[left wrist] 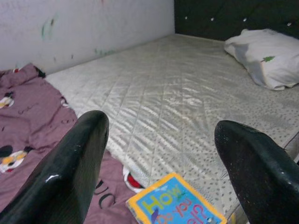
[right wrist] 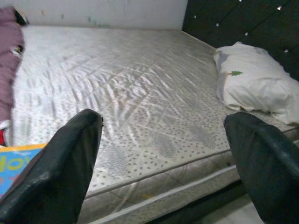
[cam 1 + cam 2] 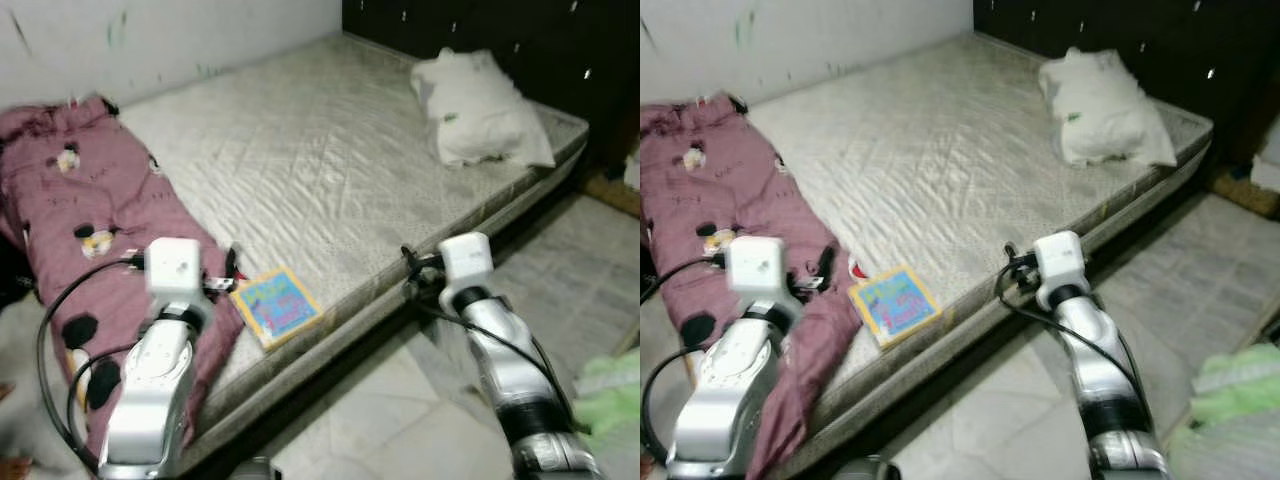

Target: Clean up the room

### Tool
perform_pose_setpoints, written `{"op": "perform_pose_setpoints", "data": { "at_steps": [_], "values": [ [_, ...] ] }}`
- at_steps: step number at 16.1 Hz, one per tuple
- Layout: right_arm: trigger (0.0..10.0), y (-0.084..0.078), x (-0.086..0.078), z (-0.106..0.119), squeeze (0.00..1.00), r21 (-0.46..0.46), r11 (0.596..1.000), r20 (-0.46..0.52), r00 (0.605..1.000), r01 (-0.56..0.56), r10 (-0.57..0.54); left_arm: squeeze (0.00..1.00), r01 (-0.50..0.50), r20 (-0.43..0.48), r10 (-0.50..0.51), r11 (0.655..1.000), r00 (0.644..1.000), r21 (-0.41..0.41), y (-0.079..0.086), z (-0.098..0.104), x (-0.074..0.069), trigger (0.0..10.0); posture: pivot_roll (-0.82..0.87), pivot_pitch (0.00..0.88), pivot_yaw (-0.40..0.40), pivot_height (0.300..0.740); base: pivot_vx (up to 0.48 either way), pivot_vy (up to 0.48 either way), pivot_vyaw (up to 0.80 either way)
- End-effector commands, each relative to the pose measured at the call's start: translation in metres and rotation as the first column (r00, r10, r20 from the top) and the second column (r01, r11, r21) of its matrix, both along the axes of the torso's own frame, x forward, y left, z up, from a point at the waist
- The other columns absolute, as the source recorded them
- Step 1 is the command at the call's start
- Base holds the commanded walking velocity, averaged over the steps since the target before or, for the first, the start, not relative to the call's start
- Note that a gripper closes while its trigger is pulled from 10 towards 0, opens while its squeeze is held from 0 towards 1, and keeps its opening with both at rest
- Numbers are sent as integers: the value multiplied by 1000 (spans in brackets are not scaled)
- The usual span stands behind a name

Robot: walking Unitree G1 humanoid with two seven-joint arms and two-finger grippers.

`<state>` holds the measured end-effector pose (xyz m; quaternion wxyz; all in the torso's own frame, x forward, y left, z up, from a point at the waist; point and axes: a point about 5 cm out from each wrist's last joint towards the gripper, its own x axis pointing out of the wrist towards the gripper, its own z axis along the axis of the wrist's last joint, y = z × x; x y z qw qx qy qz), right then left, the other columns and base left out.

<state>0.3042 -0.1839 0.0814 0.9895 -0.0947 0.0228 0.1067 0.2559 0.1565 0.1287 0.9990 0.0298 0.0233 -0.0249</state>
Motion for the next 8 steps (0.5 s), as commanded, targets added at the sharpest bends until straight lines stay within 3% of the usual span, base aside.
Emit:
{"op": "perform_pose_setpoints", "data": {
  "at_steps": [1, 3, 5, 8],
  "values": [
    [10000, 18, -1, 13, 0, 52, 996, 42, 996, -77, 75, 0, -46, 15, 46, 999, 999, 27, 11, 1, 2, 10000, 23, 0, 29, 740, 0, 0, 0],
    [10000, 31, -15, 30, 0, 100, 986, 109, 986, -134, 123, 0, -109, 61, 107, 994, 992, 32, 22, 7, 5, 10000, 16, 0, 29, 740, 0, 0, 0],
    [10000, 37, -19, 33, 0, 76, 983, 131, 979, -170, 159, 0, -122, 73, 120, 992, 990, 22, 26, 7, 7, 10000, 9, 0, 29, 740, 0, 0, 0],
    [10000, 49, -23, 37, 0, 71, 974, 145, 969, -214, 202, 0, -143, 113, 142, 990, 983, 3, 28, 14, 9, 10000, 17, 0, 38, 740, 0, 0, 800]
  ]
}}
